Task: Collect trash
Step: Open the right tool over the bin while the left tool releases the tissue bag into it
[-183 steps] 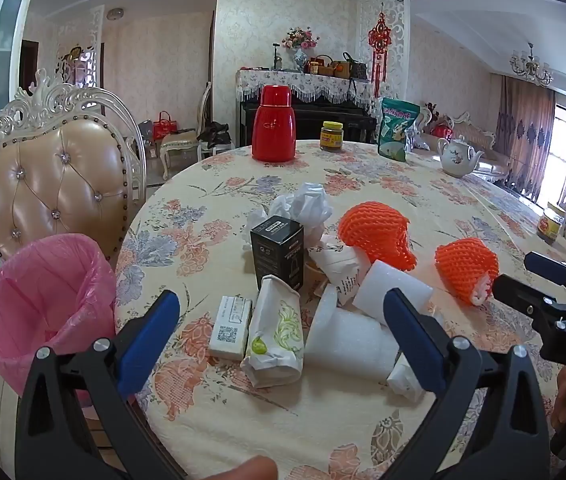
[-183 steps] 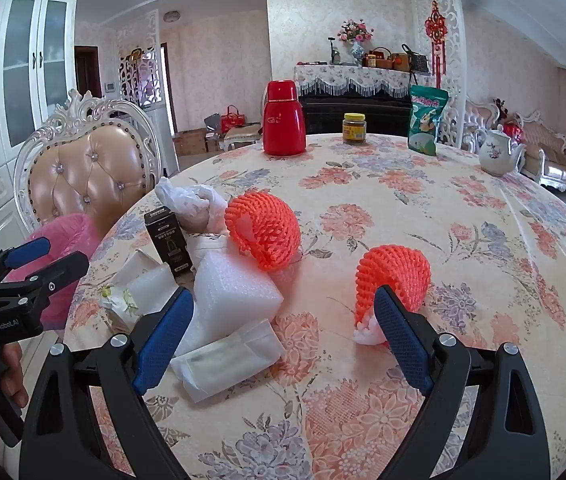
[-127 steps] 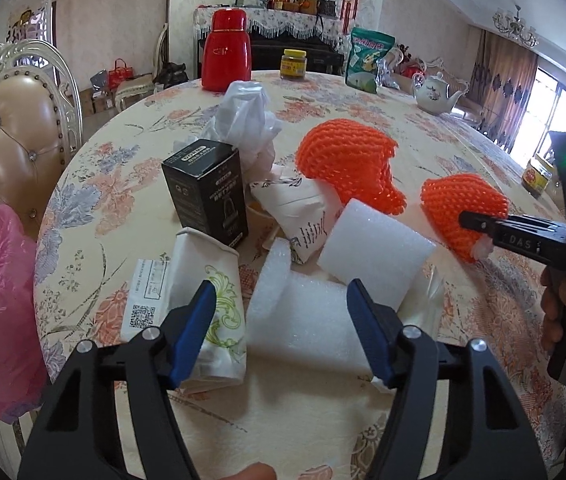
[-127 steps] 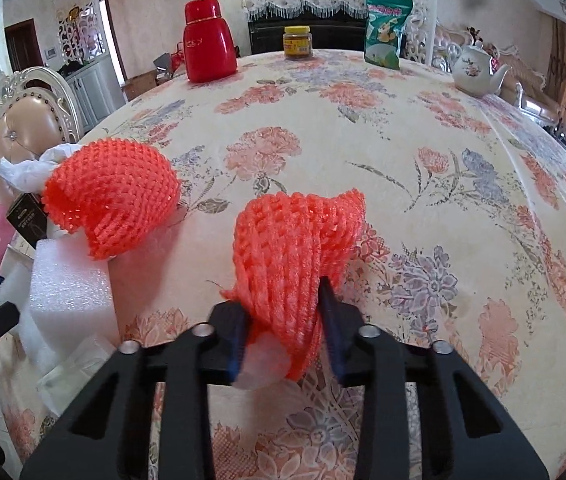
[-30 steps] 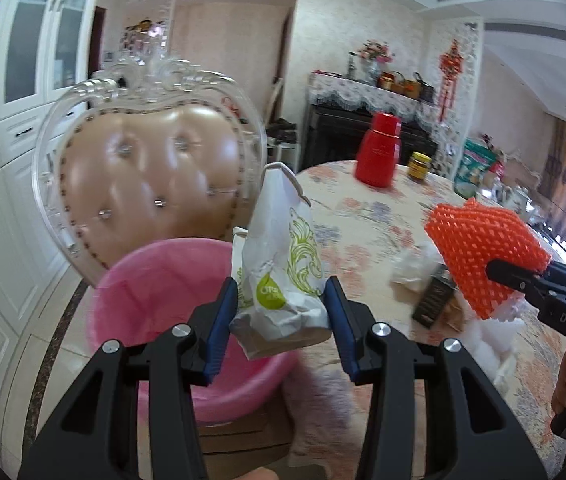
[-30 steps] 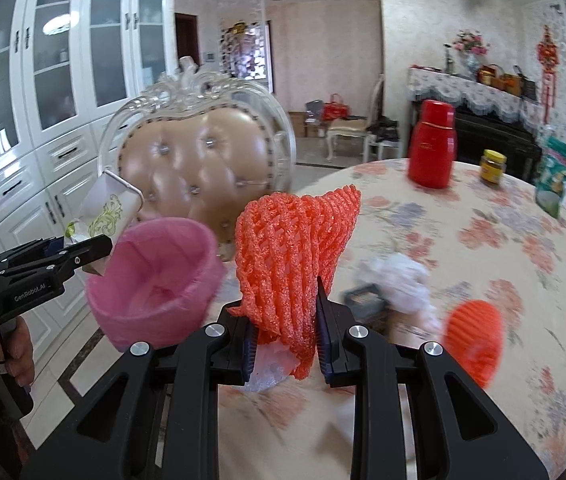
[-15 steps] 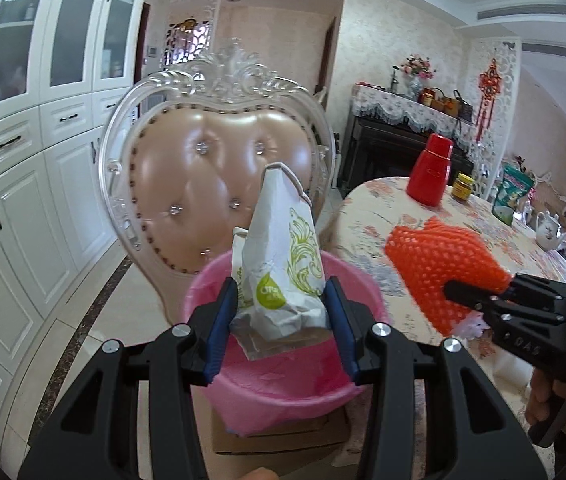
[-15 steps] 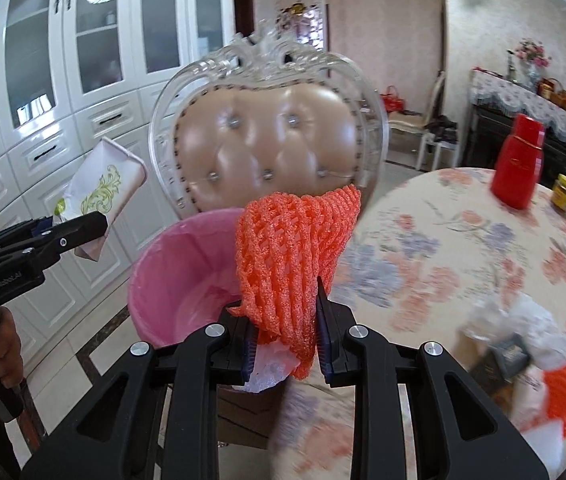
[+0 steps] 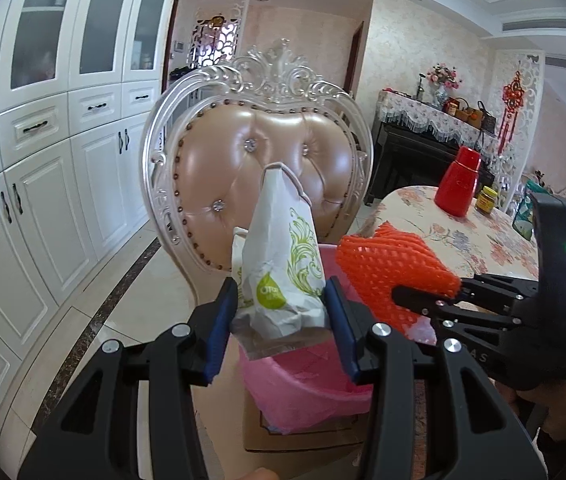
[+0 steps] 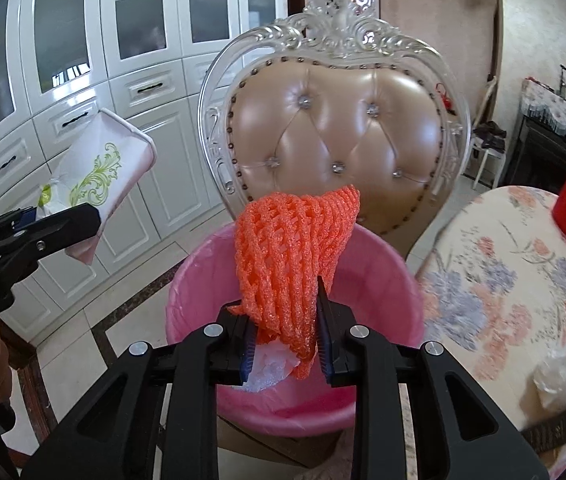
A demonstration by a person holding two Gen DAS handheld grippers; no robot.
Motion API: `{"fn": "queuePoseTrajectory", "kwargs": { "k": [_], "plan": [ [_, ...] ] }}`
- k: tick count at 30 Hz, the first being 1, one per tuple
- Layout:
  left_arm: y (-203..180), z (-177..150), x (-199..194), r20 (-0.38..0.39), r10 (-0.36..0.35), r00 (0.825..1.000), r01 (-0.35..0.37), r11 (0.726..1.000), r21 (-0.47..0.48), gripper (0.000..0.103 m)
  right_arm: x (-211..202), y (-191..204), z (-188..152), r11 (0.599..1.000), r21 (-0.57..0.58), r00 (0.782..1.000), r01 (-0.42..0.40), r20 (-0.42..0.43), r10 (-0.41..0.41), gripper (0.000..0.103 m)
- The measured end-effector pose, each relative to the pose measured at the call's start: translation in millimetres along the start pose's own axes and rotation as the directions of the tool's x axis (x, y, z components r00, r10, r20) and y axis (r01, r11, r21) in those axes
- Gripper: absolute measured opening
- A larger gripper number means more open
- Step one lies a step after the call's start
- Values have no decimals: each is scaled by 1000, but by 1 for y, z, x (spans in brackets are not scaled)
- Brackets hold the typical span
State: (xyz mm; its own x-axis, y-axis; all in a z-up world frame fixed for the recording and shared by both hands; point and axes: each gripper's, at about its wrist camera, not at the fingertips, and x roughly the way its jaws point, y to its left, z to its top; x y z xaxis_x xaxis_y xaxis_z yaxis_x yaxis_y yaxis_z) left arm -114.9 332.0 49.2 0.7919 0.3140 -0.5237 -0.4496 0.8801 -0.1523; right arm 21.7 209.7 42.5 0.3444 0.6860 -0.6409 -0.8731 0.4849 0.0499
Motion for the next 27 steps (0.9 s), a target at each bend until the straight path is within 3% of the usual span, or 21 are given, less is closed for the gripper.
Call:
{"fn": "queuePoseTrajectory", "kwargs": {
  "k": [5, 7, 9, 10, 27],
  "plan": [
    [6, -1, 1, -6, 12, 1000, -13, 1000, -11, 44, 14, 3, 3, 999, -13, 999, -31, -21, 31, 31],
    [5, -3, 2, -9, 16, 1000, -16, 1000, -10, 44, 18, 3, 2, 999, -17, 999, -31, -29, 30, 38],
    [5, -2, 4, -12, 15, 1000, -15, 1000, -11, 44, 20, 2, 1, 1000, -19, 999, -20, -30, 20, 57],
    [4, -2, 5, -13, 16, 1000, -16, 1000, -10, 44, 19, 1, 0, 1000, -20, 999, -16, -30, 15, 59],
    [-31, 5, 38, -46, -61, 997, 63, 998, 23, 44, -17, -61, -5, 987, 89, 991, 133, 23, -135, 70]
  ]
}}
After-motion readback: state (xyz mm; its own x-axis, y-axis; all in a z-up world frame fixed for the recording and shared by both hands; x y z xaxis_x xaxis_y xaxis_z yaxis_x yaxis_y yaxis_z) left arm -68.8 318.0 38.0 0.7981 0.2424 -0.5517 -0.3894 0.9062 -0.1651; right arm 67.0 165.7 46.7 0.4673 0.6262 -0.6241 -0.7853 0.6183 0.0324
